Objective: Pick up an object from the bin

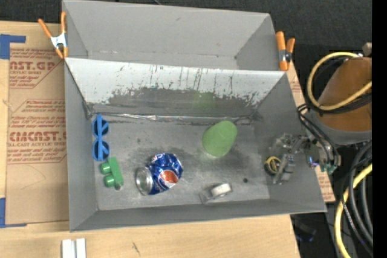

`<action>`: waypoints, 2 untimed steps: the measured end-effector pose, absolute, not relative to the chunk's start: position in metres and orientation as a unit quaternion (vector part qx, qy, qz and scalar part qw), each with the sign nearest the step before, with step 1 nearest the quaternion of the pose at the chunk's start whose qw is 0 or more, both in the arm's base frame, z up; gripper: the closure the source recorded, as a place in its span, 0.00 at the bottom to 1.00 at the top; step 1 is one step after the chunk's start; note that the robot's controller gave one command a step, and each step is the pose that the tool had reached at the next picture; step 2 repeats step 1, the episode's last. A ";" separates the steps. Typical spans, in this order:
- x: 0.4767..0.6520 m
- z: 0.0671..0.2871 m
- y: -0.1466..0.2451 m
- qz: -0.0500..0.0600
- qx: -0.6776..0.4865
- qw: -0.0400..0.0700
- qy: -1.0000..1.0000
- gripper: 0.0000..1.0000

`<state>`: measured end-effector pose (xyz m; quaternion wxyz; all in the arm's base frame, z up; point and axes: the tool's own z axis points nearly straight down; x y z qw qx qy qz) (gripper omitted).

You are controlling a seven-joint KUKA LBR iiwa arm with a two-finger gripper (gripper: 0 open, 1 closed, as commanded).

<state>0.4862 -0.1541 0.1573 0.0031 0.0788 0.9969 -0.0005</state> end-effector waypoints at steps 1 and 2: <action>0.487 0.173 -0.154 0.000 0.079 0.001 0.997 1.00; 0.487 0.173 -0.154 0.000 0.079 0.001 0.997 1.00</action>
Offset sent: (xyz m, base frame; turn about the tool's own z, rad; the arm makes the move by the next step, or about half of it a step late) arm 0.0000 0.0000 0.0156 0.0000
